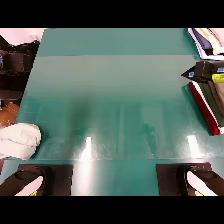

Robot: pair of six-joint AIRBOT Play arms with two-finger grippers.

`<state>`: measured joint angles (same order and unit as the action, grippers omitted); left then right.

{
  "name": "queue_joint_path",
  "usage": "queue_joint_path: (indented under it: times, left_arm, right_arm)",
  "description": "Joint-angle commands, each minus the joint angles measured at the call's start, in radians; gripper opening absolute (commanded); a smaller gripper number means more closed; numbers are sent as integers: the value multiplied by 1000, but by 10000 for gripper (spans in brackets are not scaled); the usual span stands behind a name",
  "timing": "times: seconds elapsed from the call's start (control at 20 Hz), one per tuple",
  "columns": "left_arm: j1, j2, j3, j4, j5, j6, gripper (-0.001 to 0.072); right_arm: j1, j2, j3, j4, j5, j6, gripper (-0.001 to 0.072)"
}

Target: Fold the shirts.

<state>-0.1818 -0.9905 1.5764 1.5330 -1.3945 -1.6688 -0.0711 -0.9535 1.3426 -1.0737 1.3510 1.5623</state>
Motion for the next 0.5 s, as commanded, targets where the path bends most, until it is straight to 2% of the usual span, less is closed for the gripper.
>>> queue_joint_path:
  times: [0.0,0.45]
  left_arm:
    - [1,0,0,0,0,0,28]
    - [1,0,0,0,0,0,28]
  right_arm:
    - [0,1,0,0,17,0,20]
    - [-1,1,0,0,13,0,20]
